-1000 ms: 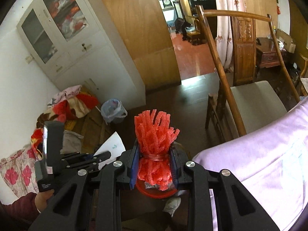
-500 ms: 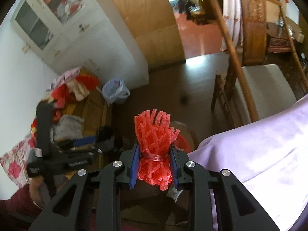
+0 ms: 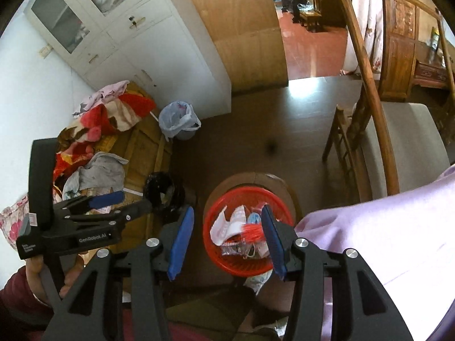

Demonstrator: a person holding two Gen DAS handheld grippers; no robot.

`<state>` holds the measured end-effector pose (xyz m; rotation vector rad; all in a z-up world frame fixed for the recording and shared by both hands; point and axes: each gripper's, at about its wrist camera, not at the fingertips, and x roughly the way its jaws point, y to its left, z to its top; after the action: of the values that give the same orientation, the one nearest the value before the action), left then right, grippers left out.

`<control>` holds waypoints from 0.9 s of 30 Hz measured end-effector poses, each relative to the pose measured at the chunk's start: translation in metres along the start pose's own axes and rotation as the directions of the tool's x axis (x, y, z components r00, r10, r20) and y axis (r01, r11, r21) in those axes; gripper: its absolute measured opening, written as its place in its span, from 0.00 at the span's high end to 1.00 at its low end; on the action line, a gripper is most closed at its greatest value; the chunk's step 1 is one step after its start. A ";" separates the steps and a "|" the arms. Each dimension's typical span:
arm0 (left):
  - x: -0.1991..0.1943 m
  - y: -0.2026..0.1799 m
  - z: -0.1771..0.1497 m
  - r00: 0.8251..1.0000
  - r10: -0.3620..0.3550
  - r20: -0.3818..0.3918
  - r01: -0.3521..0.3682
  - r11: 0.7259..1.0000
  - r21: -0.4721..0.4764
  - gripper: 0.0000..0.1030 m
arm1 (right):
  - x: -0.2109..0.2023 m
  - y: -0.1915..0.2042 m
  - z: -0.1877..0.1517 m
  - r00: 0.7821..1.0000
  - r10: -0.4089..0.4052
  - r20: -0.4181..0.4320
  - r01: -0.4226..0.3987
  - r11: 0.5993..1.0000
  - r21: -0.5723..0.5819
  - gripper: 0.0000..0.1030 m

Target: Collect trash

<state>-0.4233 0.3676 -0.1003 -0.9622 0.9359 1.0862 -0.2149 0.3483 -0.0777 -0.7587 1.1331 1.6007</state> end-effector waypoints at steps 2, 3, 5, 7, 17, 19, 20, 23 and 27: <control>-0.001 -0.007 -0.001 1.000 0.022 0.000 -0.022 1.000 0.021 0.25 | 0.001 -0.003 -0.003 0.999 -0.028 -0.023 0.027 1.000 -0.003 0.50; -0.001 -0.008 -0.001 1.000 0.029 -0.001 -0.029 0.999 0.028 0.24 | 0.003 -0.003 -0.005 0.999 -0.038 -0.030 0.038 0.999 -0.005 0.46; -0.001 -0.015 -0.003 0.999 0.048 -0.005 -0.048 0.998 0.042 0.22 | 0.004 -0.005 -0.009 0.998 -0.050 -0.049 0.050 0.999 -0.005 0.44; -0.002 -0.020 -0.005 0.998 0.057 -0.008 -0.057 0.997 0.046 0.21 | 0.008 -0.007 -0.013 0.995 -0.063 -0.078 0.063 0.998 -0.009 0.43; -0.005 -0.035 -0.014 0.993 0.118 -0.006 -0.118 0.992 0.040 0.18 | 0.012 -0.011 -0.029 0.986 -0.095 -0.138 0.090 0.995 -0.045 0.37; -0.006 -0.037 -0.014 0.993 0.122 -0.003 -0.122 0.992 0.039 0.17 | 0.010 -0.011 -0.028 0.986 -0.097 -0.138 0.091 0.994 -0.055 0.36; -0.006 -0.038 -0.015 0.992 0.123 -0.002 -0.122 0.992 0.038 0.17 | 0.010 -0.011 -0.029 0.985 -0.099 -0.139 0.092 0.994 -0.061 0.35; -0.006 -0.040 -0.017 0.992 0.125 0.000 -0.125 0.992 0.034 0.15 | 0.010 -0.010 -0.028 0.985 -0.101 -0.142 0.091 0.993 -0.071 0.35; -0.005 -0.043 -0.017 0.992 0.127 -0.001 -0.127 0.991 0.034 0.14 | 0.010 -0.012 -0.027 0.984 -0.101 -0.145 0.090 0.993 -0.077 0.35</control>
<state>-0.3851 0.3423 -0.0936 -0.8867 1.0265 1.1719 -0.2079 0.3273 -0.0999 -0.9785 1.1327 1.5300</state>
